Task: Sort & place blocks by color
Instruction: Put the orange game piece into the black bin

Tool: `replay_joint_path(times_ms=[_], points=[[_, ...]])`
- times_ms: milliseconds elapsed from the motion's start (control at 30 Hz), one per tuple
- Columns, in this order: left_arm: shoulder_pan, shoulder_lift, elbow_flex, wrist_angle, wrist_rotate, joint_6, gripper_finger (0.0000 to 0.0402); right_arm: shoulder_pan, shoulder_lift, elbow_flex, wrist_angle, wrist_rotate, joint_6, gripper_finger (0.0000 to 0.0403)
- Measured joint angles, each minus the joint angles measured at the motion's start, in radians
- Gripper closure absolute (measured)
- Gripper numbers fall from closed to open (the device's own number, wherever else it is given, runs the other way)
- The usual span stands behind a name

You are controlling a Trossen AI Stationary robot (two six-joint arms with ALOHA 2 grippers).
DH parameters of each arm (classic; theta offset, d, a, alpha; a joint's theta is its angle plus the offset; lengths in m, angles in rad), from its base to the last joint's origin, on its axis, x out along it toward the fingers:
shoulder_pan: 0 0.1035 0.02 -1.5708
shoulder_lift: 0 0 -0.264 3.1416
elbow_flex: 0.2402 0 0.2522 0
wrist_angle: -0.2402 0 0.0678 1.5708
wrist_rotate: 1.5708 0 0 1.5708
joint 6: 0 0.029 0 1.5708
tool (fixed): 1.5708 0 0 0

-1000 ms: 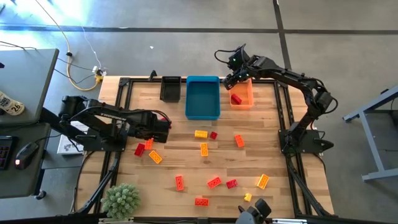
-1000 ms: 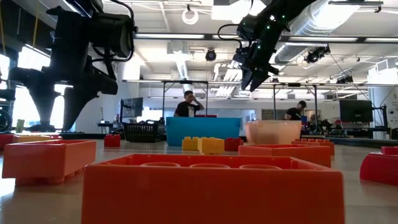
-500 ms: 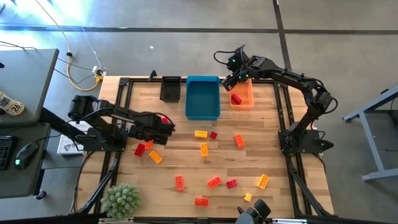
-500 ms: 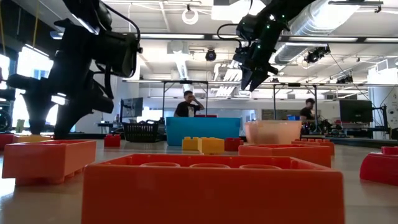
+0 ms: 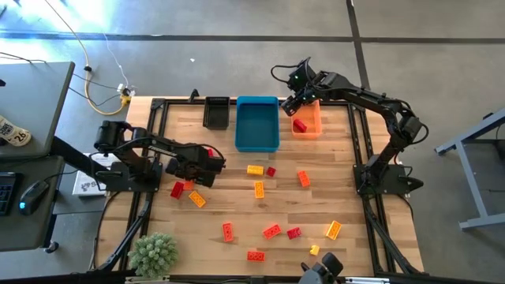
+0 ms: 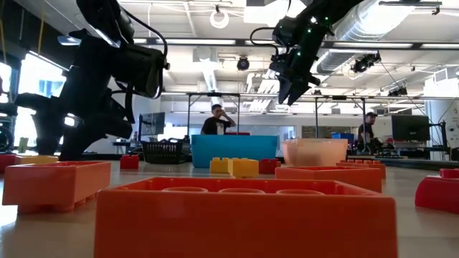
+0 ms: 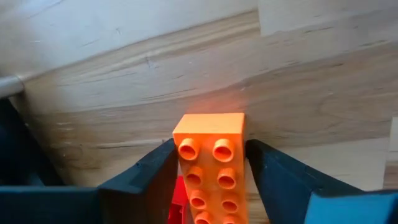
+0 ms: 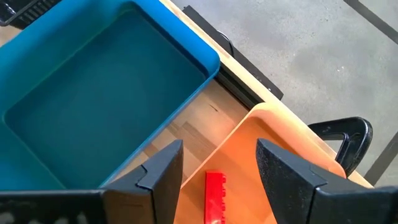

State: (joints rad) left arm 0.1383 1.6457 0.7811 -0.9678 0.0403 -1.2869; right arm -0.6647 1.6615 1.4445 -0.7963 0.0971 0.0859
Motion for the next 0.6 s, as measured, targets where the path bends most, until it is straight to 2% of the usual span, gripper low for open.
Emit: replay_joint_path(times_ms=[200, 500, 600], points=[[0.0, -0.024, -0.002, -0.005, -0.009, 0.055, 0.0292, 0.0, 0.0, 0.0, -0.009, 0.0, -0.017, 0.0212], [0.0, -0.115, -0.007, 0.047, -0.076, 0.174, 0.0294, 0.0, 0.0, 0.0, -0.008, 0.0, 0.031, 0.0212], [0.018, -0.158, -0.006, 0.119, -0.086, 0.218, 0.0294, 0.0, 0.0, 0.0, -0.008, 0.0, 0.038, 0.0212]])
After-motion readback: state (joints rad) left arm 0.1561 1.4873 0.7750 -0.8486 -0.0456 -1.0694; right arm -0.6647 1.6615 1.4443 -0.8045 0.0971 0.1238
